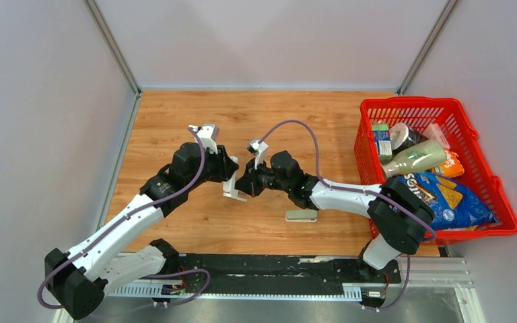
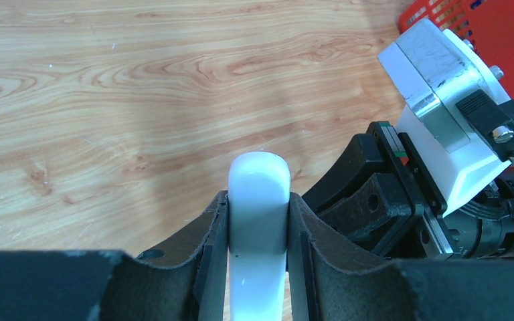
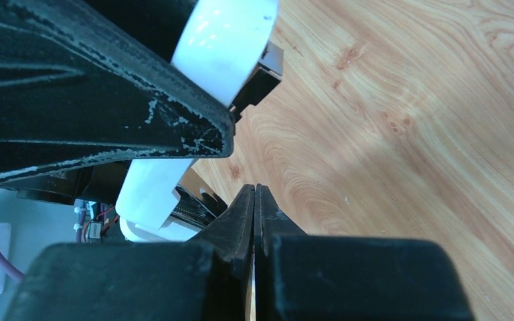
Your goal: Unload the staples from the stapler
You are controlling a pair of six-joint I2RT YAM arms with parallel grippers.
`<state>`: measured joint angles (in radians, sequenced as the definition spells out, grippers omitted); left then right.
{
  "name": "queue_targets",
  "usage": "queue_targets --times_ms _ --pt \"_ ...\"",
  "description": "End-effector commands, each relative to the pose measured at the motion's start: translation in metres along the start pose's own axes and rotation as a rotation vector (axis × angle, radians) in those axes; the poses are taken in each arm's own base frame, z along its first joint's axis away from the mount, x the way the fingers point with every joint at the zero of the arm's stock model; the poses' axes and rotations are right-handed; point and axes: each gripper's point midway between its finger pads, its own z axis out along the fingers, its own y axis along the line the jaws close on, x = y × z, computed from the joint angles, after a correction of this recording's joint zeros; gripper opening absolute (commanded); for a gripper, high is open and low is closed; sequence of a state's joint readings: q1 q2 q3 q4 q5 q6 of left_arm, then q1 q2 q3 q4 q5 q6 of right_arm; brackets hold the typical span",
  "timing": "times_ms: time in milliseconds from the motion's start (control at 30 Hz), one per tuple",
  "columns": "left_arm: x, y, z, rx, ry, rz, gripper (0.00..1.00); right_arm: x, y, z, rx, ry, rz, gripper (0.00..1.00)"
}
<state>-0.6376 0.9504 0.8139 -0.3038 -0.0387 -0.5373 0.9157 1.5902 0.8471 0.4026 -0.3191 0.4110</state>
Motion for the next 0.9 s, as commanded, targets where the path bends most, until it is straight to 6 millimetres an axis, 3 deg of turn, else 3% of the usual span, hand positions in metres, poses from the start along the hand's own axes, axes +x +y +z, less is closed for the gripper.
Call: queue_targets --times_ms 0,533,867 --pt "-0.049 -0.008 0.001 0.013 -0.175 -0.034 0.00 0.016 0.028 0.003 -0.122 0.036 0.038 0.00" --pt "-0.049 0.003 0.009 -0.038 -0.154 -0.016 0.00 0.025 0.059 0.004 -0.237 0.036 0.095 0.00" --pt "-0.044 0.013 0.013 -0.081 -0.151 -0.009 0.00 0.012 0.080 0.001 -0.297 0.008 0.092 0.00"
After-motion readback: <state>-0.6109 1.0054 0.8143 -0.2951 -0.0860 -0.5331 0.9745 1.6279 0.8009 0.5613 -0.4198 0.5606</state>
